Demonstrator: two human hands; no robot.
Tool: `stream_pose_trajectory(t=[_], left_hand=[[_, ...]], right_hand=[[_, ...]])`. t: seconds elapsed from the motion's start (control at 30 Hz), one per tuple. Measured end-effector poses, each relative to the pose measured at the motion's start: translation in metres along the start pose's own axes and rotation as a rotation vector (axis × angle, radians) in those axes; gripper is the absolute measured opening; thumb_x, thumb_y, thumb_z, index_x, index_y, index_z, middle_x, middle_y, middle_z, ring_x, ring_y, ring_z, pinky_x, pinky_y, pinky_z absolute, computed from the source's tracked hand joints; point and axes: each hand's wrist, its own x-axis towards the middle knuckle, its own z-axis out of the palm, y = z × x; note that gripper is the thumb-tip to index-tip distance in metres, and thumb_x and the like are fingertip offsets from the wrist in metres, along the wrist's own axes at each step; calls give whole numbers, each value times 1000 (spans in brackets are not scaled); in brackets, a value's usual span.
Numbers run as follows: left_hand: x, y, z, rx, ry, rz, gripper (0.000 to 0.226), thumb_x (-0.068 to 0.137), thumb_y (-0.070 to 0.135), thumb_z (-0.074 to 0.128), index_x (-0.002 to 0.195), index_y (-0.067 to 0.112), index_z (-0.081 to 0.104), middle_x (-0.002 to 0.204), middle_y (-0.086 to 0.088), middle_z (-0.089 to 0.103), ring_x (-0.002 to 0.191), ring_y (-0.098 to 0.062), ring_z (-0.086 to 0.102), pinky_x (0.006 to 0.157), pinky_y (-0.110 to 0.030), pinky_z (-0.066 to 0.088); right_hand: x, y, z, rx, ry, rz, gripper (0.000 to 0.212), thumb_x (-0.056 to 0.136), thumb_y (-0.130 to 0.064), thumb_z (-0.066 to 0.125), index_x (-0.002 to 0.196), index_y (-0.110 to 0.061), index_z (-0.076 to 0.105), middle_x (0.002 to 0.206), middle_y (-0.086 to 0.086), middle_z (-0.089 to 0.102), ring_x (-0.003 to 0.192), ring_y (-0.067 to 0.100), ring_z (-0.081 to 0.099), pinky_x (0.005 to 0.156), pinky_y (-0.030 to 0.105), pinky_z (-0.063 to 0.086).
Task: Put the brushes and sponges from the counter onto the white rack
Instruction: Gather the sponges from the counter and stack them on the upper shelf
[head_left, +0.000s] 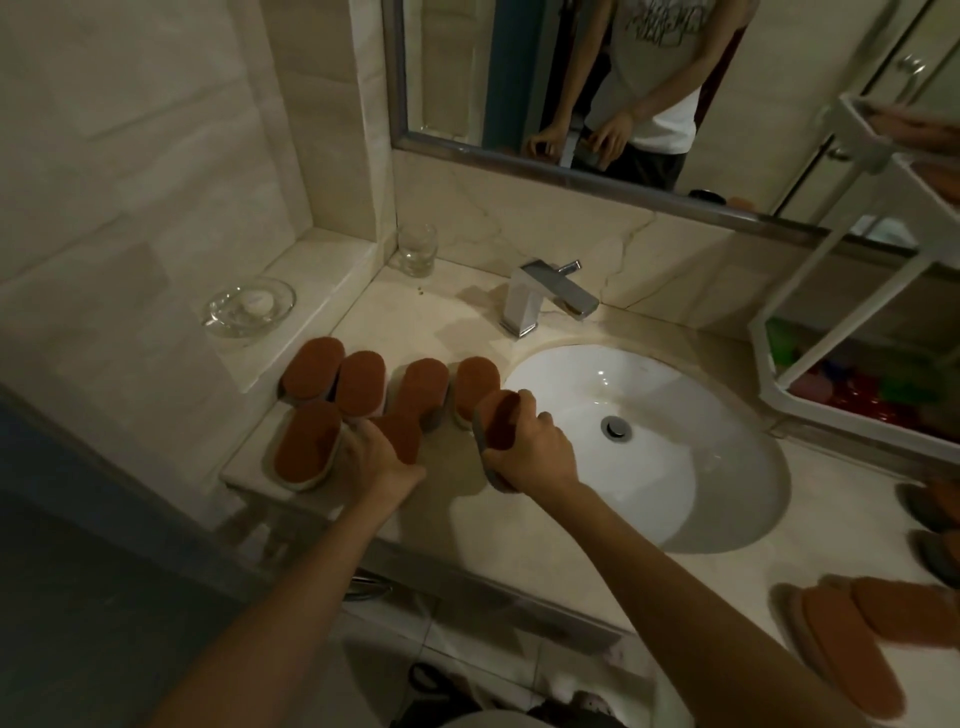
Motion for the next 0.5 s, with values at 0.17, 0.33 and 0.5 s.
stream_pose_trajectory(t=[0.17,0.33,0.5], left_hand=[[-28,48,-24,-208,99,158,69,67,19,77,121,13,35,133,-13,32,121,-31,41,86,-34,41],[-46,132,-46,-381,44,332,67,67,17,75,118,19,31,130,-10,39,120,-29,43,94,-39,46],[-69,225,-46,-424,-12,578,65,69,24,76,114,21,28,131,-6,38,118,-24,43,84,-30,40]], right_hand=[[6,4,-45,54,111,-16,84,78,-37,67,144,-18,18,123,16,52,110,34,55,94,45,50],[11,23,-115,200,272,33,79,78,-41,68,141,-18,27,126,12,55,110,33,57,83,35,48],[4,65,-197,313,423,61,73,79,-40,69,139,-19,32,134,11,53,117,32,54,97,45,49]])
